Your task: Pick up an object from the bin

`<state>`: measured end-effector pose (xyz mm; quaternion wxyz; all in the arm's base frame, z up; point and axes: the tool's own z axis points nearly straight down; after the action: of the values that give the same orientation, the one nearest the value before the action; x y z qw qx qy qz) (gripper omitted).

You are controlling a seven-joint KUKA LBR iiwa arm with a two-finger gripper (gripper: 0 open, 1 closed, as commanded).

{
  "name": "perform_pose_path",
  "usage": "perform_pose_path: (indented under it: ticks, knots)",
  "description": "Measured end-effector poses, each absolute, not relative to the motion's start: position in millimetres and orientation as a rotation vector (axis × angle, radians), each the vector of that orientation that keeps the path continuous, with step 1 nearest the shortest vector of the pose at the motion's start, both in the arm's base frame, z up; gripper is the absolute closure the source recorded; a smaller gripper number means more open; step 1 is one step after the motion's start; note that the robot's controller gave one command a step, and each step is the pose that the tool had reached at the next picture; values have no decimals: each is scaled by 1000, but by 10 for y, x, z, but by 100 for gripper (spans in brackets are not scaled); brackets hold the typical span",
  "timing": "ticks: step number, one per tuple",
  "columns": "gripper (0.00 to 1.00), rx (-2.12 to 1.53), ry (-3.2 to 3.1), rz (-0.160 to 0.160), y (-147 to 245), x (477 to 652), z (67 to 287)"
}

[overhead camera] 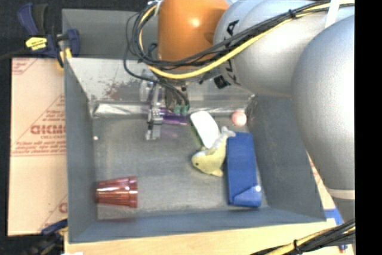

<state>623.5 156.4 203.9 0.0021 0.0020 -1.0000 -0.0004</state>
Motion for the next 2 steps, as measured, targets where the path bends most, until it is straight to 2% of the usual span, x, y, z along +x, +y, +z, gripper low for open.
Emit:
perform_pose_path:
  ticks: [1, 2]
  knots:
    - [0, 2, -3145, -3, 1556, 6246, 2092]
    - [0, 55, -3149, -3, 1223, 6277, 1539]
